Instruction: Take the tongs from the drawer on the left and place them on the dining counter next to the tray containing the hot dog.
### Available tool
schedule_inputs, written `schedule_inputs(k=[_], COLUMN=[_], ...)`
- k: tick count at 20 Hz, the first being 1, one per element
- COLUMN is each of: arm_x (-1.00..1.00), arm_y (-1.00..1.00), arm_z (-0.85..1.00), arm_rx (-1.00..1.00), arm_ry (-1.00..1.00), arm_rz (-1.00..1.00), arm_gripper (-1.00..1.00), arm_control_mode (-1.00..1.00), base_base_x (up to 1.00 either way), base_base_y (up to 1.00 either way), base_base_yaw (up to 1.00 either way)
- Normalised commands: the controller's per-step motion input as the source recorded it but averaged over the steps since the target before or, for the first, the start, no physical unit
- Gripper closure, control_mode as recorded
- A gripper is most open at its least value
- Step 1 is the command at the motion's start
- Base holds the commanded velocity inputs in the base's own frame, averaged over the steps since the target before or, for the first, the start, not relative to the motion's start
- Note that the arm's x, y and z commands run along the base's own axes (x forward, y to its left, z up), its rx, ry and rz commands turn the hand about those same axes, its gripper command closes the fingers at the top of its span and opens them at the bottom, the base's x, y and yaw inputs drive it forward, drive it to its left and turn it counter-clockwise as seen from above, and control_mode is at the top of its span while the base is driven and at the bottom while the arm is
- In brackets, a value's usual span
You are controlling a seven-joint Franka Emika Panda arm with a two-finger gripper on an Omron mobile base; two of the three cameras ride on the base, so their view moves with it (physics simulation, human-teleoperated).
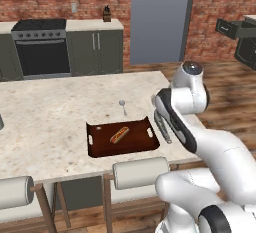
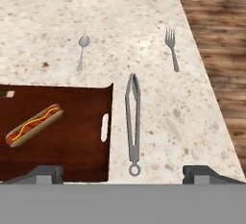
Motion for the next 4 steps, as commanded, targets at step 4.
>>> schedule_inputs(k=[4], arm_x=[-0.34], arm_y=[0.24], arm_z=[0.77], arm_rx=[0.0], arm_ry=[-0.23], arm_rz=[0.03], arm_gripper=[-1.0], arm_control_mode=[-1.0], base_base_x=[0.0], base_base_y=[0.0], base_base_yaw=[0.0])
